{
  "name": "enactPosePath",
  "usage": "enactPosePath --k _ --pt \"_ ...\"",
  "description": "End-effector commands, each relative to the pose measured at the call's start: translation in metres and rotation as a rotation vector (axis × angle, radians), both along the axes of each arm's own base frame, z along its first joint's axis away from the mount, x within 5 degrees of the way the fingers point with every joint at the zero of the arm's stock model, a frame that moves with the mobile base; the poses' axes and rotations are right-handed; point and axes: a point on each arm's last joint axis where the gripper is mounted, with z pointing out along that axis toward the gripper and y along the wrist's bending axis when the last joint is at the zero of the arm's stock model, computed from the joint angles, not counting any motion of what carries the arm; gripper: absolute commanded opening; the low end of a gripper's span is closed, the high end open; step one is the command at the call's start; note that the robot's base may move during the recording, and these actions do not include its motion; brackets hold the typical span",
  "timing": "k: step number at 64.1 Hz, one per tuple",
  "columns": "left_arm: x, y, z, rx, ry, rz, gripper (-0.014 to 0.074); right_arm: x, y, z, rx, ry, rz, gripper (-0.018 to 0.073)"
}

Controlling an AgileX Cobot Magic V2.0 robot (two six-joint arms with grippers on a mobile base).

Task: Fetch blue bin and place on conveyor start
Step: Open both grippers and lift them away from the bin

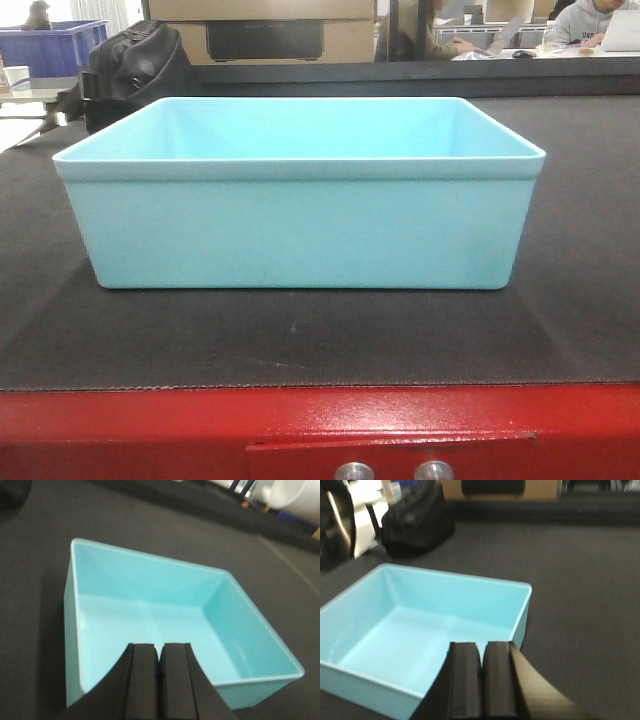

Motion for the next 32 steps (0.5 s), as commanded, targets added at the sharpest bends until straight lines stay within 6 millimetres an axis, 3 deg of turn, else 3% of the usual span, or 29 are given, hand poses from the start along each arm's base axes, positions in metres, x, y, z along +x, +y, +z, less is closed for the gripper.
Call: enactPosePath --k 1,17,32 --pt "-0.014 0.005 0.013 -0.051 -0.086 -0.014 -0.0111 -0.012 -0.003 0.010 0.012 -0.088 0.013 -0.0162" --pt "-0.040 0.018 0.032 -0.111 -0.210 -0.015 -0.0111 -0.035 -0.010 0.027 0.059 -0.229 0.027 -0.0162" --pt "-0.043 0.019 0.034 -0.120 -0.227 -0.016 -0.0111 -0.037 -0.009 0.031 0.074 -0.276 0.044 -0.0162"
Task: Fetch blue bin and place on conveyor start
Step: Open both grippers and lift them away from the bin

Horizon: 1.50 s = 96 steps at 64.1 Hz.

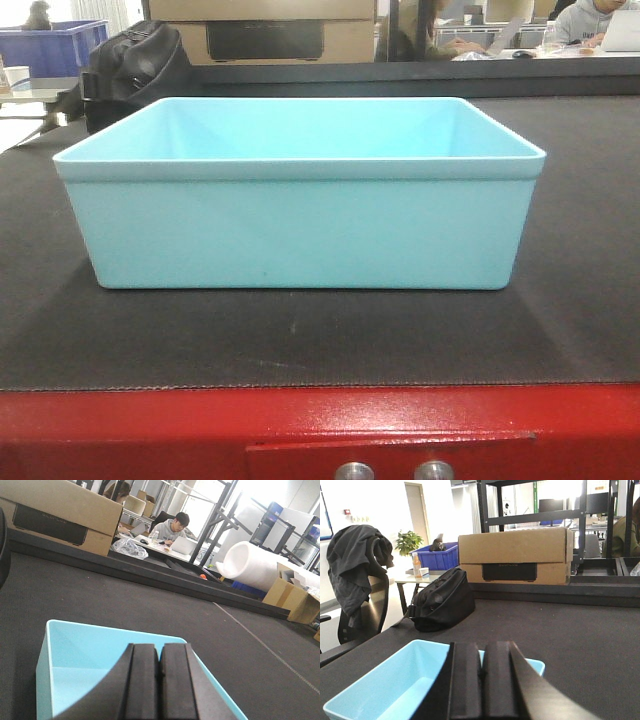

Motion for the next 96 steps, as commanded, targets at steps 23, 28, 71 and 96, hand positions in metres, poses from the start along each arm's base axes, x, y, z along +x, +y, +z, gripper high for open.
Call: enactPosePath --k 23,28,71,96 --pt "-0.002 -0.001 0.002 -0.017 -0.019 -0.014 -0.0111 -0.002 0.000 0.001 -0.011 -0.025 0.005 -0.0162" --pt "-0.002 -0.001 0.002 -0.017 -0.019 -0.014 -0.0111 -0.002 -0.003 -0.002 -0.032 0.008 -0.024 -0.0162" --pt "-0.002 -0.001 0.002 -0.017 -0.019 -0.014 -0.0111 -0.040 -0.033 -0.120 -0.204 0.011 -0.329 -0.0163" --pt "-0.002 -0.001 0.002 -0.018 -0.023 -0.015 -0.0111 -0.044 -0.036 -0.143 -0.188 0.004 -0.387 -0.0163"
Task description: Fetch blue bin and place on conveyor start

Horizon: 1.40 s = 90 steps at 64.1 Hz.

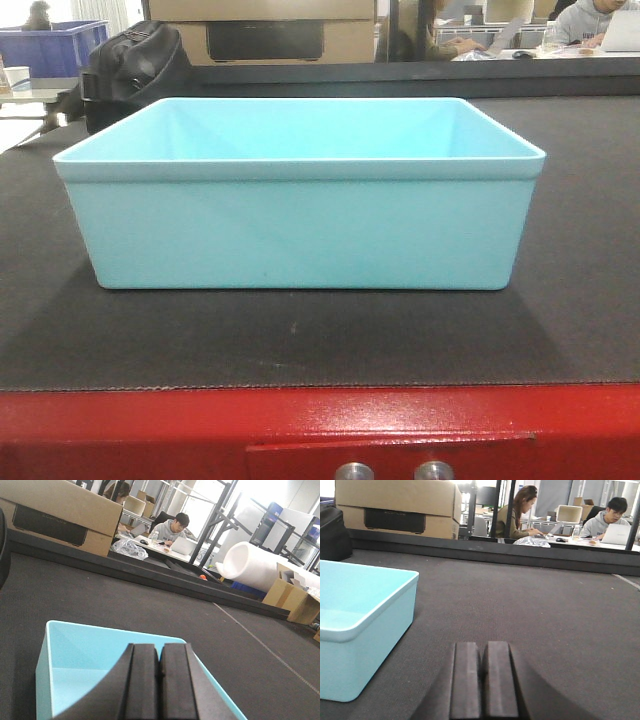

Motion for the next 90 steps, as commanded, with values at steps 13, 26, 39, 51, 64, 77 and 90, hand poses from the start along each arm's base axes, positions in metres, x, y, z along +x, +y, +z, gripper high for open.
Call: enactPosePath --k 13,26,39,51,64,77,90 --pt "-0.002 -0.001 0.003 -0.019 -0.024 -0.015 -0.0111 -0.001 0.000 0.001 -0.004 -0.014 -0.006 -0.0163" --pt "-0.002 -0.001 0.003 -0.019 -0.024 -0.015 -0.0111 -0.001 0.000 0.001 -0.004 -0.014 -0.006 -0.0163" --pt "-0.002 -0.001 0.003 -0.019 -0.024 -0.015 -0.0111 -0.001 0.000 0.001 -0.004 -0.014 -0.006 -0.0163" --pt "-0.002 -0.001 0.003 -0.017 -0.024 -0.015 -0.0111 -0.001 0.000 0.001 -0.004 -0.014 -0.006 -0.0163" --pt "-0.002 0.000 0.003 -0.014 -0.028 -0.015 -0.0111 -0.001 0.000 0.001 -0.004 -0.014 -0.006 -0.0163" --pt "-0.014 0.014 -0.002 -0.019 -0.075 0.069 -0.0111 -0.001 0.000 0.001 -0.004 -0.014 -0.006 -0.0163" --pt "-0.034 0.036 -0.047 0.213 -0.162 0.268 -0.0111 -0.001 0.000 0.001 -0.004 -0.014 -0.006 -0.0163"
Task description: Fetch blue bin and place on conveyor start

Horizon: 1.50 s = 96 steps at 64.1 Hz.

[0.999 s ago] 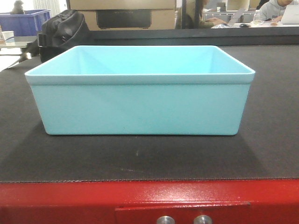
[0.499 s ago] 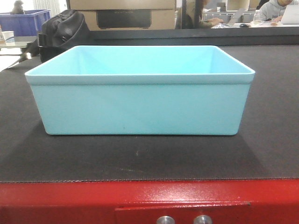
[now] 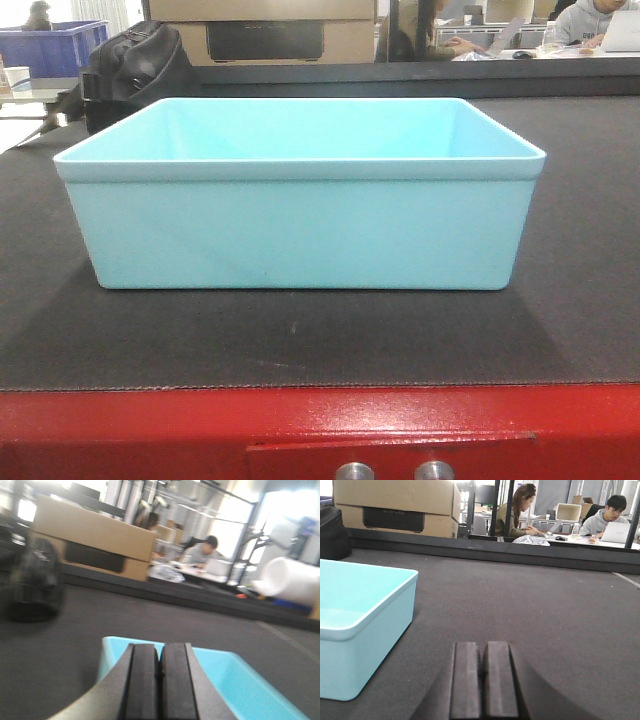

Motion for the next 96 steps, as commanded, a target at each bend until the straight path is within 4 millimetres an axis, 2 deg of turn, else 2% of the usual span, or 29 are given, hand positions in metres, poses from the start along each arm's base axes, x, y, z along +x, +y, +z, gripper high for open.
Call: enactPosePath --k 1,17,36,96 --pt "-0.009 0.007 -0.017 0.097 -0.050 0.081 -0.0111 -0.001 0.000 0.001 -0.007 -0.017 -0.004 -0.0163" --pt "-0.024 0.018 -0.061 0.168 -0.076 0.231 -0.0111 -0.001 0.000 0.001 -0.007 -0.017 -0.004 -0.0163" --pt "-0.023 0.020 -0.089 0.189 -0.042 0.265 -0.0111 -0.001 0.000 0.001 -0.007 -0.017 -0.004 -0.0163" --pt "-0.023 0.020 -0.091 0.187 -0.046 0.265 -0.0111 -0.001 0.000 0.001 -0.007 -0.019 -0.004 -0.0163"
